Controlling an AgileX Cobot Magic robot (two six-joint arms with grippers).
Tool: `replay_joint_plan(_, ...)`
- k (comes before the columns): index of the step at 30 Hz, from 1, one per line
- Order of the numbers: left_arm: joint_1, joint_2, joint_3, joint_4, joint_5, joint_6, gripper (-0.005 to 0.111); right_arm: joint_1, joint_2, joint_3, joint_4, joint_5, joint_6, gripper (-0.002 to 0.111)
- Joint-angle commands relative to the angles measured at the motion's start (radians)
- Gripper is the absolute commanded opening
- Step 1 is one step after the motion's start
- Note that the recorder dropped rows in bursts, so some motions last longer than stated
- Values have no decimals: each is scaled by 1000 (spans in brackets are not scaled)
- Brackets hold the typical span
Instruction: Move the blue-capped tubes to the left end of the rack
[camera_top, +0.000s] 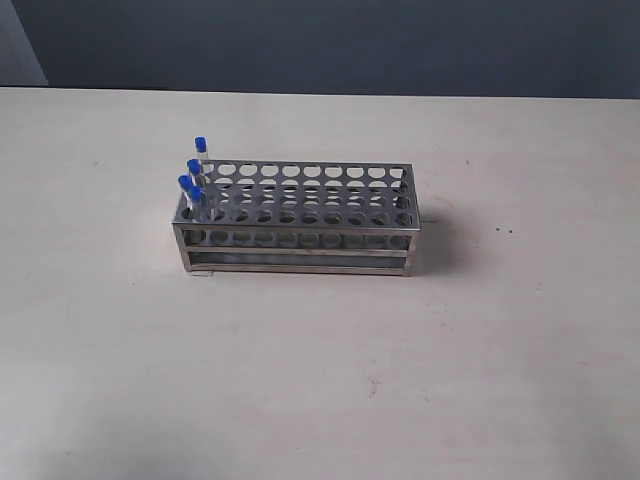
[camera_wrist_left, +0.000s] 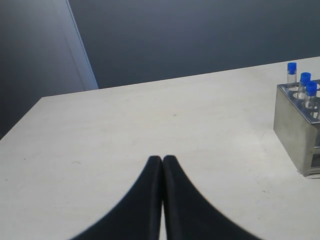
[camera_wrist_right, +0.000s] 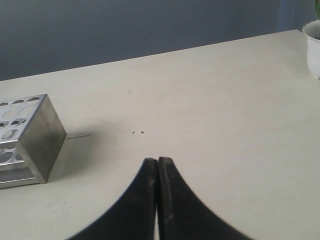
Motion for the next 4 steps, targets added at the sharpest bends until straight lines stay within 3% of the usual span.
replay_joint_plan(1,-7,4,-2,-2,-13,-3,0,-6,-8,5,-2,-13,3,-1)
replay_joint_plan(4,-7,4,-2,-2,-13,-3,0,-6,-8,5,-2,-13,3,-1)
